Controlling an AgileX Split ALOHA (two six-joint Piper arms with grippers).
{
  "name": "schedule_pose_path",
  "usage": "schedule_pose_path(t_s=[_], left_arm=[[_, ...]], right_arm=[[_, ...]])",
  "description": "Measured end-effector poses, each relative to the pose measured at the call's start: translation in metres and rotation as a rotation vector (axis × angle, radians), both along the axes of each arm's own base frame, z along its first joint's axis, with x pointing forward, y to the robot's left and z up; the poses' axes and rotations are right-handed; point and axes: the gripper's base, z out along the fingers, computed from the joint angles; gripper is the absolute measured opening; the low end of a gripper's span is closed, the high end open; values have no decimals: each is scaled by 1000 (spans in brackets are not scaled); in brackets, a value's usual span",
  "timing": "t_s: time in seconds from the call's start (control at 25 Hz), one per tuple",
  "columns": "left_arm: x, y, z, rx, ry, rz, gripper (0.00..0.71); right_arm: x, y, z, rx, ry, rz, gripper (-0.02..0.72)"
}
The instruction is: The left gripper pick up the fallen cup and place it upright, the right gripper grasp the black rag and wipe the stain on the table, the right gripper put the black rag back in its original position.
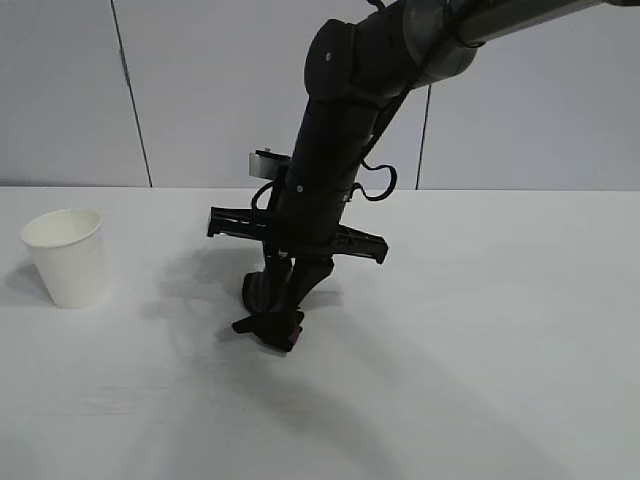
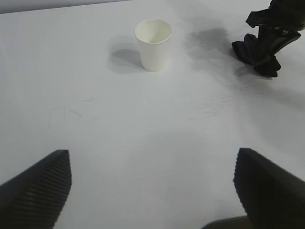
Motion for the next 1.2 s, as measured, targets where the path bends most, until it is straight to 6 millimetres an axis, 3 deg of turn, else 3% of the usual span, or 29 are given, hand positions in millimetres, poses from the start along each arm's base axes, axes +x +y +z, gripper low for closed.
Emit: schedule_pose_path(t_s=[0.08,0.32,0.52,0.64,0.76,0.92,1.08,1.2], left_arm=[[0,0,0,0,0,0,664],[0,0,0,0,0,0,664],[0,0,0,0,0,0,664],[0,0,0,0,0,0,664],[0,0,0,0,0,0,664],[0,0,0,0,0,0,664],[0,0,0,0,0,0,664],[0,0,0,0,0,0,664]], right_arm=[[3,2,5,11,-25,-1,134],[14,8,26,54,-97,-7,498],[18,-1,40,21,-65,1,549],[23,-9,60,-20,-101,23,552],[24,-17,96,-55,-196,39,555],[12,-29,162,-59,-327,42,555],[-15,-49,234,-42,-472,30,555],[-47,-67,293,3,-595,29,555]])
